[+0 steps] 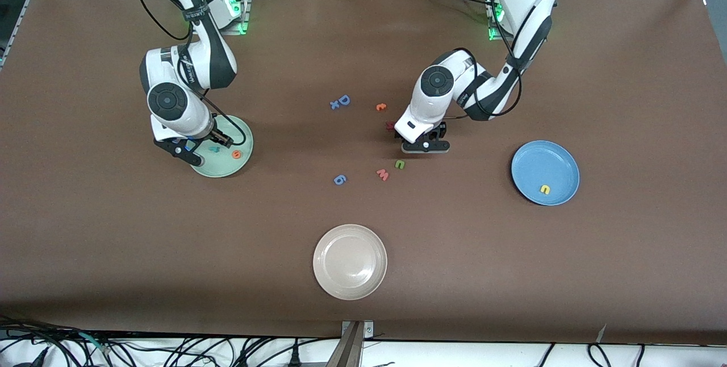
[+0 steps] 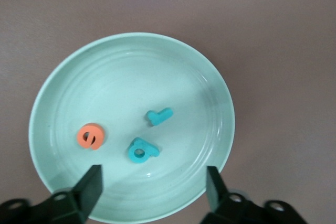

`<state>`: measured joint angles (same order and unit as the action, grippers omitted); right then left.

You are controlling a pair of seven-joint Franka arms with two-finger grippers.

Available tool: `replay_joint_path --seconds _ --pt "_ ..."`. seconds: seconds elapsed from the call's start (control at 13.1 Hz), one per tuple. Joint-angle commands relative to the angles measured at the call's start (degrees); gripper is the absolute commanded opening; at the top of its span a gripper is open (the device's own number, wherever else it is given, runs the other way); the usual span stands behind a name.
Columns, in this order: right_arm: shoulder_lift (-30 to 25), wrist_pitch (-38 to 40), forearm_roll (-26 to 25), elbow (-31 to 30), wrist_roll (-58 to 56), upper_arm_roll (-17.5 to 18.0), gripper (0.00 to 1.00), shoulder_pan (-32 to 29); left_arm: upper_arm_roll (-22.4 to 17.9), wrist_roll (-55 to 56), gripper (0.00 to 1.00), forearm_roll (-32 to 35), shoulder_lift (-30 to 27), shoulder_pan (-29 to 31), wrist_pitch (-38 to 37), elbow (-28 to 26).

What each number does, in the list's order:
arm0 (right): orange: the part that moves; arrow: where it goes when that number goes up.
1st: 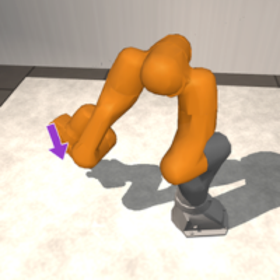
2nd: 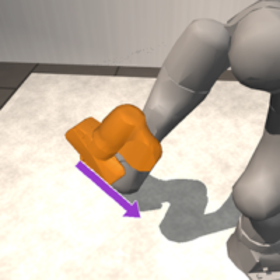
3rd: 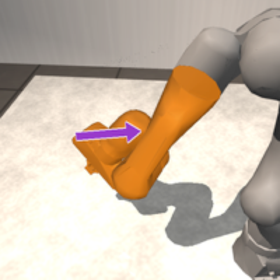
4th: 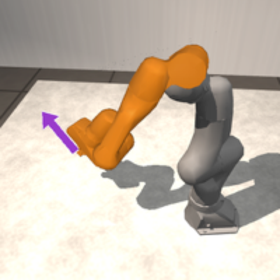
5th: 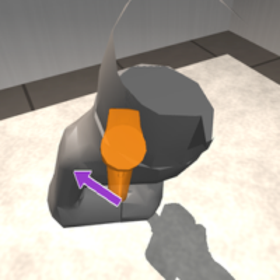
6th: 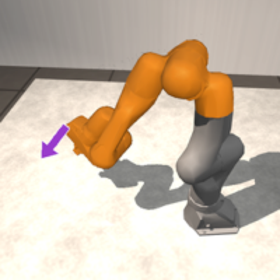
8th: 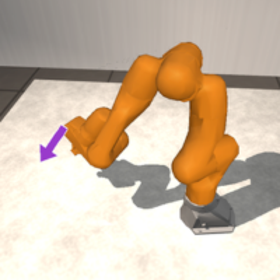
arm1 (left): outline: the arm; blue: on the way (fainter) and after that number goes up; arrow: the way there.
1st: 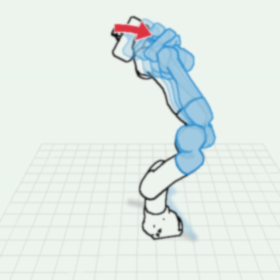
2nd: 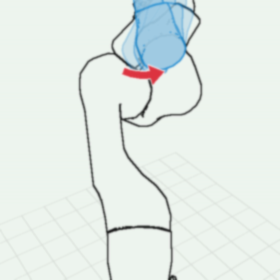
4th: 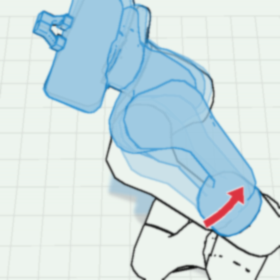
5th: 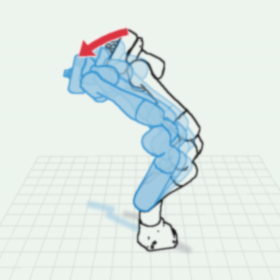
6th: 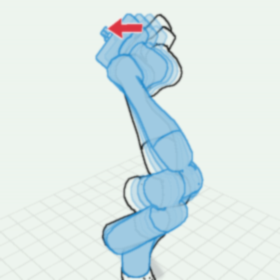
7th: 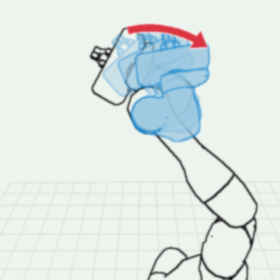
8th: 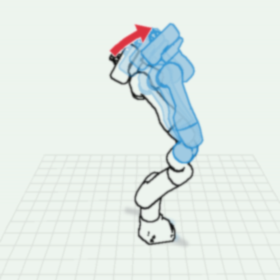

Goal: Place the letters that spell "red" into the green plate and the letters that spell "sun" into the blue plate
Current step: 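Place the cyan letter on the green plate while the left gripper reaches, then grasp the yellow 2 with the left gripper while the right arm withdraws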

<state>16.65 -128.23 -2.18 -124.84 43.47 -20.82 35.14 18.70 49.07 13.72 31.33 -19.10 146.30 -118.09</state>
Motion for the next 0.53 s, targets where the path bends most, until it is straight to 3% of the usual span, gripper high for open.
replay_joint_path --seconds 0.0,0.23,0.46 --pt "-3.0 4.6 0.2 2.2 -1.2 0.2 1.0 0.0 -0.4 1.9 0.67 2.5 1.0 -0.8 -0.2 2.0" --pt "-4.0 15.9 1.0 13.7 -6.1 0.3 1.0 0.0 -0.5 3.1 0.61 2.5 1.8 -1.6 -0.2 2.7" --pt "-3.7 20.8 10.1 21.6 -18.1 -2.5 1.0 -1.1 -0.6 3.5 0.6 2.5 2.3 -2.1 -0.3 3.3"
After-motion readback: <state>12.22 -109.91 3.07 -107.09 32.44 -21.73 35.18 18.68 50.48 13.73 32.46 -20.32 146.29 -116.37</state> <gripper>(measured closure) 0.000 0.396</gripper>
